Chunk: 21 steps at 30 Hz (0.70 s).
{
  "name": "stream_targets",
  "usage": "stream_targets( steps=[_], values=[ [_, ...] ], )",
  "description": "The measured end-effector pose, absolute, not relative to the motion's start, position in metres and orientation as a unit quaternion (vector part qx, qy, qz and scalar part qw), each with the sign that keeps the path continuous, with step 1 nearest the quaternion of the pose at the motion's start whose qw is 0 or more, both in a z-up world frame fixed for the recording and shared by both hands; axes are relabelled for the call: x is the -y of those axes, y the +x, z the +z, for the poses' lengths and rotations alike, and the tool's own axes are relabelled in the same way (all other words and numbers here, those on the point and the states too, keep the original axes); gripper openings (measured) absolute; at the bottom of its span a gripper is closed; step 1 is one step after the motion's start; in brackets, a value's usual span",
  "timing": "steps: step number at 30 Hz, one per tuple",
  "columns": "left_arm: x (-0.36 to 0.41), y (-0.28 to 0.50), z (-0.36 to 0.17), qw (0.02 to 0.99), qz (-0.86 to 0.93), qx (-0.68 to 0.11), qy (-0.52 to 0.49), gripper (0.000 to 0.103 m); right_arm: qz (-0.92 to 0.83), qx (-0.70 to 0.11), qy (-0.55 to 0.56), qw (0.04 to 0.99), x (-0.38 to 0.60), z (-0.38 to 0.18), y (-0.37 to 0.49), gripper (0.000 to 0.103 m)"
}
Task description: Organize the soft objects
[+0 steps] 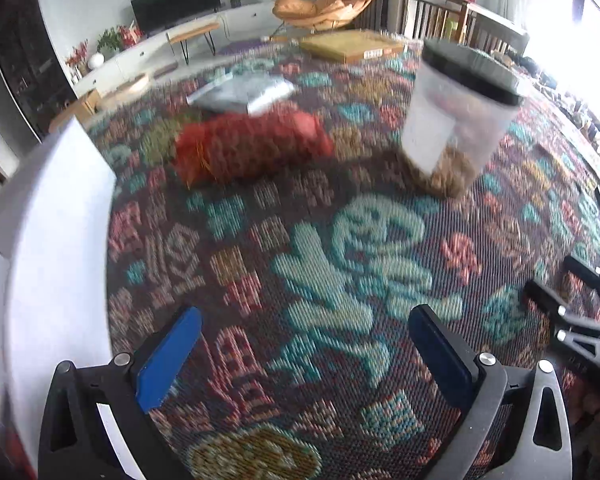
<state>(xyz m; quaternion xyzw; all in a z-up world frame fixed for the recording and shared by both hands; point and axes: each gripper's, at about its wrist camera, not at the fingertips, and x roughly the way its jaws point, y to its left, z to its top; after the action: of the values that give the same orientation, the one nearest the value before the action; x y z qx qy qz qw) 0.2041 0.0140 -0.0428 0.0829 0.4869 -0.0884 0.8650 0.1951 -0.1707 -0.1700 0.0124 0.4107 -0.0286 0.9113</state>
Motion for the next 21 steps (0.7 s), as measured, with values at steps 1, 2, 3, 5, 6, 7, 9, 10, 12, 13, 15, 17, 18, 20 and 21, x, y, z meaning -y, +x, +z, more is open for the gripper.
stream_targets(
  steps=[1, 2, 3, 5, 6, 7, 9, 10, 12, 13, 15, 17, 18, 20, 21],
  values=[
    [-0.013, 0.215, -0.031, 0.870, -0.094, -0.474, 0.097, 0.103, -0.029, -0.411, 0.012, 0.911, 0.171, -0.170, 0.195, 0.088],
    [-0.010, 0.228, -0.024, 0.872, -0.102, -0.465, 0.116, 0.103, -0.029, -0.411, 0.012, 0.911, 0.171, -0.170, 0.195, 0.088],
    [-0.009, 0.244, -0.021, 0.870, -0.107, -0.461, 0.137, 0.103, -0.028, -0.411, 0.012, 0.911, 0.171, -0.170, 0.195, 0.088],
    [-0.003, 0.275, -0.029, 0.853, -0.126, -0.475, 0.177, 0.103, -0.028, -0.411, 0.012, 0.911, 0.171, -0.170, 0.195, 0.088],
    [-0.002, 0.290, -0.036, 0.846, -0.133, -0.478, 0.196, 0.103, -0.028, -0.411, 0.013, 0.911, 0.171, -0.170, 0.195, 0.088],
    [0.003, 0.298, -0.042, 0.843, -0.134, -0.471, 0.222, 0.103, -0.028, -0.411, 0.012, 0.911, 0.171, -0.170, 0.195, 0.088],
    [0.011, 0.315, -0.049, 0.847, -0.120, -0.441, 0.273, 0.103, -0.028, -0.411, 0.012, 0.911, 0.171, -0.170, 0.195, 0.088],
    [0.014, 0.321, -0.050, 0.852, -0.114, -0.423, 0.285, 0.103, -0.028, -0.411, 0.012, 0.911, 0.171, -0.170, 0.195, 0.088],
    [0.015, 0.333, -0.059, 0.855, -0.112, -0.410, 0.298, 0.103, -0.028, -0.411, 0.012, 0.911, 0.171, -0.170, 0.195, 0.088],
    [0.014, 0.340, -0.068, 0.847, -0.116, -0.421, 0.302, 0.103, -0.028, -0.411, 0.012, 0.911, 0.171, -0.170, 0.195, 0.088],
    [0.009, 0.349, -0.085, 0.832, -0.129, -0.451, 0.297, 0.103, -0.028, -0.411, 0.012, 0.911, 0.171, -0.170, 0.195, 0.088],
    [-0.005, 0.358, -0.082, 0.838, -0.146, -0.467, 0.243, 0.103, -0.028, -0.410, 0.013, 0.911, 0.171, -0.170, 0.195, 0.088],
    [-0.013, 0.364, -0.083, 0.832, -0.151, -0.490, 0.213, 0.103, -0.029, -0.410, 0.013, 0.911, 0.170, -0.170, 0.195, 0.088],
    [-0.024, 0.368, -0.082, 0.828, -0.154, -0.513, 0.169, 0.096, -0.029, -0.411, 0.012, 0.911, 0.170, -0.169, 0.196, 0.088],
    [-0.026, 0.365, -0.081, 0.829, -0.158, -0.512, 0.159, 0.075, -0.029, -0.411, 0.012, 0.911, 0.170, -0.169, 0.196, 0.088]
  ],
)
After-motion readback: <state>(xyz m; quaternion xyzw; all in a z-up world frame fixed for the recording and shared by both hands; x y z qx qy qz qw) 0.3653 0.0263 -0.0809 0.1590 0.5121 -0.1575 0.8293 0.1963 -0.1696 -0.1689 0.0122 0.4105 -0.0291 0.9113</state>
